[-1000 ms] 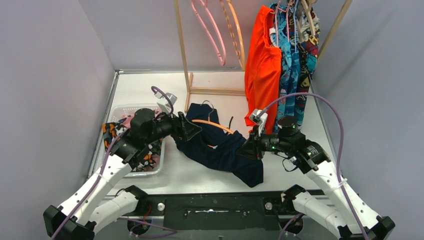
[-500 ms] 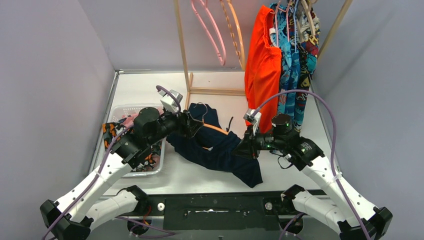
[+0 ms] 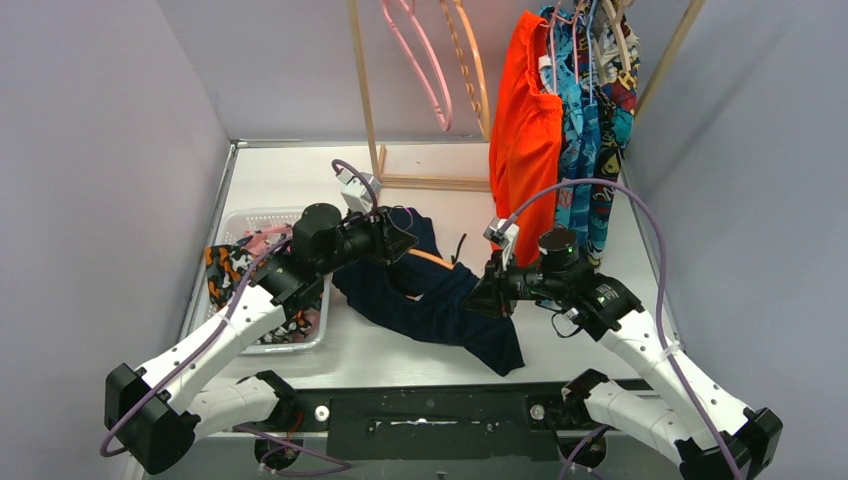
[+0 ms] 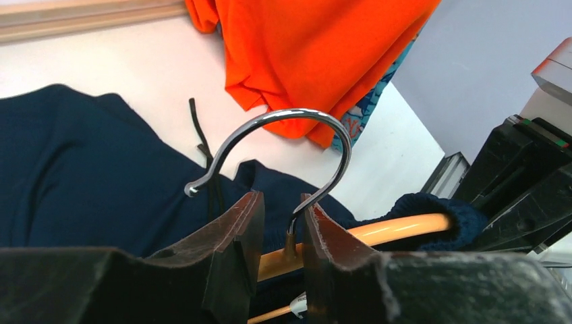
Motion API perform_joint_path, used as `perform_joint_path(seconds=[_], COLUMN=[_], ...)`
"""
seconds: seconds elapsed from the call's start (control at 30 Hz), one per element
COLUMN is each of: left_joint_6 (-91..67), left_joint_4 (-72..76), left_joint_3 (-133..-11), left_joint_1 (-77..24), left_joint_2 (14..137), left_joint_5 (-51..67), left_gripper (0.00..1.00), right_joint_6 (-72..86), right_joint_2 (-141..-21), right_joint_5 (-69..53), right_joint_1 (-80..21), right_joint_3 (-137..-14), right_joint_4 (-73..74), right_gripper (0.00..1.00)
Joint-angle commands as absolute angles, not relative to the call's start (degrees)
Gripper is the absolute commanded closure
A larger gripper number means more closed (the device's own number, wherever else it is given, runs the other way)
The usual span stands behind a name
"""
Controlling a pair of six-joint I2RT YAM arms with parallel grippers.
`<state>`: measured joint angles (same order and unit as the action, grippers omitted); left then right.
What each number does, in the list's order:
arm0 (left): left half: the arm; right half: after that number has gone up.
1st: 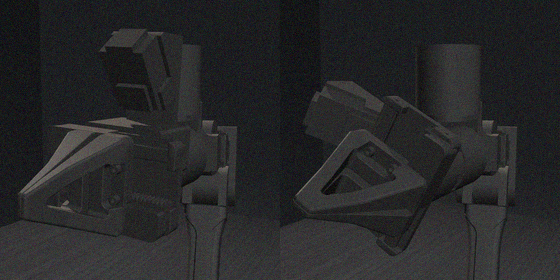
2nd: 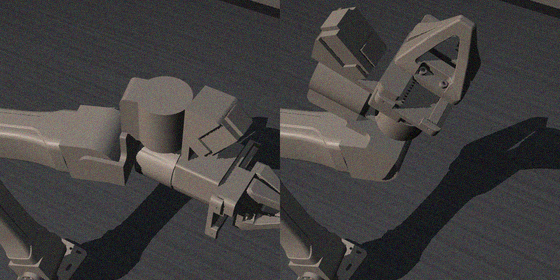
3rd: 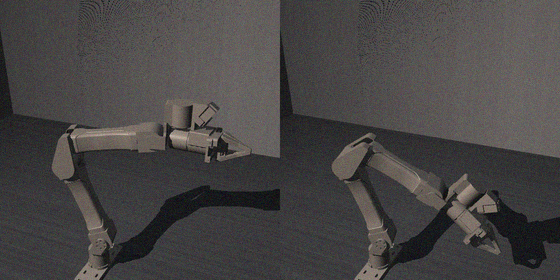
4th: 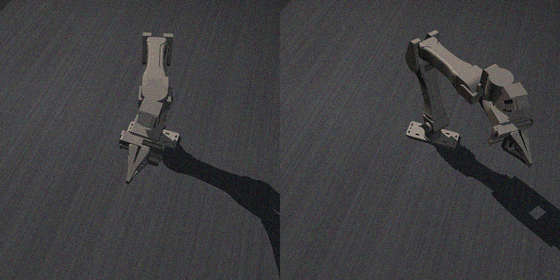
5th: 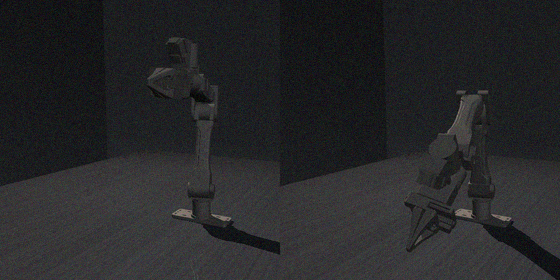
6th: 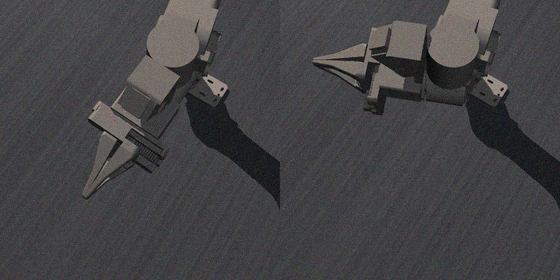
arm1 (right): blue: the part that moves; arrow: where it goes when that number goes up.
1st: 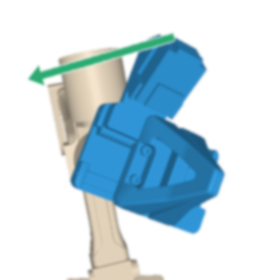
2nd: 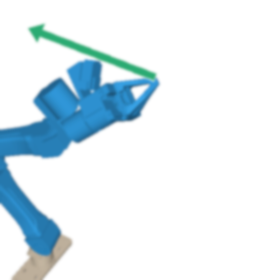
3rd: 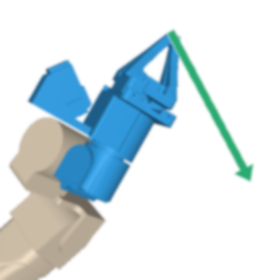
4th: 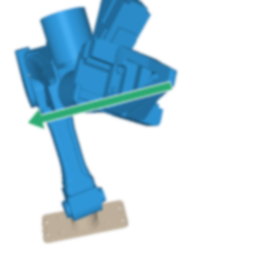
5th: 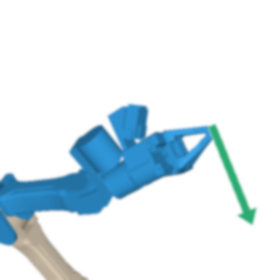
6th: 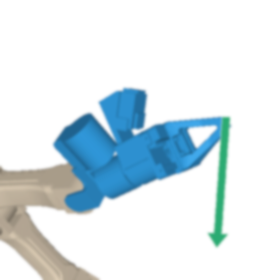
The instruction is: Remove the shorts from the hanger
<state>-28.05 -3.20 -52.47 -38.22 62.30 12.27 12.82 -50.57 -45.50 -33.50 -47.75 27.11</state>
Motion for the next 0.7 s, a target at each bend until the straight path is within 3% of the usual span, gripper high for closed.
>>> perform_joint_path(seconds=[0.0, 0.17, 0.27, 0.37, 0.43, 0.53, 0.67], left_joint_6=[-25.08, -25.75, -25.96, -24.13, -22.33, -19.88, -18.99], left_joint_4=[-9.19, -7.32, -6.97, -7.51, -8.23, -10.79, -12.73], left_joint_3=[-55.01, -53.26, -53.91, -54.65, -54.79, -55.19, -55.28], left_joint_1=[-38.26, -38.26, -38.27, -38.3, -38.27, -38.28, -38.27], left_joint_2=[61.27, 59.35, 58.39, 57.2, 56.5, 55.99, 55.94], left_joint_5=[13.08, 11.92, 8.83, 5.69, 4.3, 3.28, 3.07], left_gripper=[0.72, 1.0, 1.0, 1.0, 1.0, 1.0, 1.0], right_joint_6=[13.88, 14.86, 14.04, 12.44, 11.66, 13.16, 19.06], right_joint_2=[-49.57, -50.11, -50.84, -51.31, -51.08, -50.04, -50.19], right_joint_5=[-45.48, -45.78, -44.63, -41.3, -38.03, -32.26, -27.54], right_joint_1=[-34.01, -34.35, -34.44, -34.39, -34.45, -34.44, -34.37], right_joint_3=[-48.43, -47.75, -48.95, -52.45, -54.53, -56.49, -58.46], right_joint_4=[16.78, 15.06, 16.74, 21.88, 24.95, 26.67, 26.55], right_gripper=[1.0, 0.97, 0.81, 0.49, 0.39, 0.31, 0.29])
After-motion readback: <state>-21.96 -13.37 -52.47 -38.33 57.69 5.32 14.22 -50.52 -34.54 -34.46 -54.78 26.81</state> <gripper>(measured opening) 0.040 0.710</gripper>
